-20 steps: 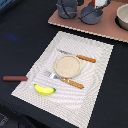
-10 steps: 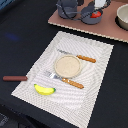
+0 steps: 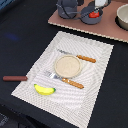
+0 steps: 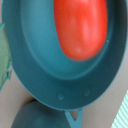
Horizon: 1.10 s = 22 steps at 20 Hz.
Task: Interact with the objects in diverse but meaningful ways.
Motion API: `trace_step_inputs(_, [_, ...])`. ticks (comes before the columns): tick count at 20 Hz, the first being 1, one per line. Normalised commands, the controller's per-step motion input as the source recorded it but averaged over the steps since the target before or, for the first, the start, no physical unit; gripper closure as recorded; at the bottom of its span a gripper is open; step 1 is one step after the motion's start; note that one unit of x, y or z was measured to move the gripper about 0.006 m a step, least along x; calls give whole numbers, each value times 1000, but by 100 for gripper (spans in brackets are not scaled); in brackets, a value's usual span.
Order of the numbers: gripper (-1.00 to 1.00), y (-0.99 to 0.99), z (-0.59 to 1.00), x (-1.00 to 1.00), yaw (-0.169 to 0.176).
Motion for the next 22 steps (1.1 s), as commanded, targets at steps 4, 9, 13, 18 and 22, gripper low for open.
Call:
trace_step_inputs(4, [-100, -904, 0, 1, -48])
trace_step_inputs(9, [-100, -955, -15, 0, -23])
trace_step_inputs(13, [-100, -976, -101, -7, -15])
trace_step_inputs(18, [-100, -910, -38, -187, -24])
trace_step_inputs(22, [-100, -759, -25, -484, -39])
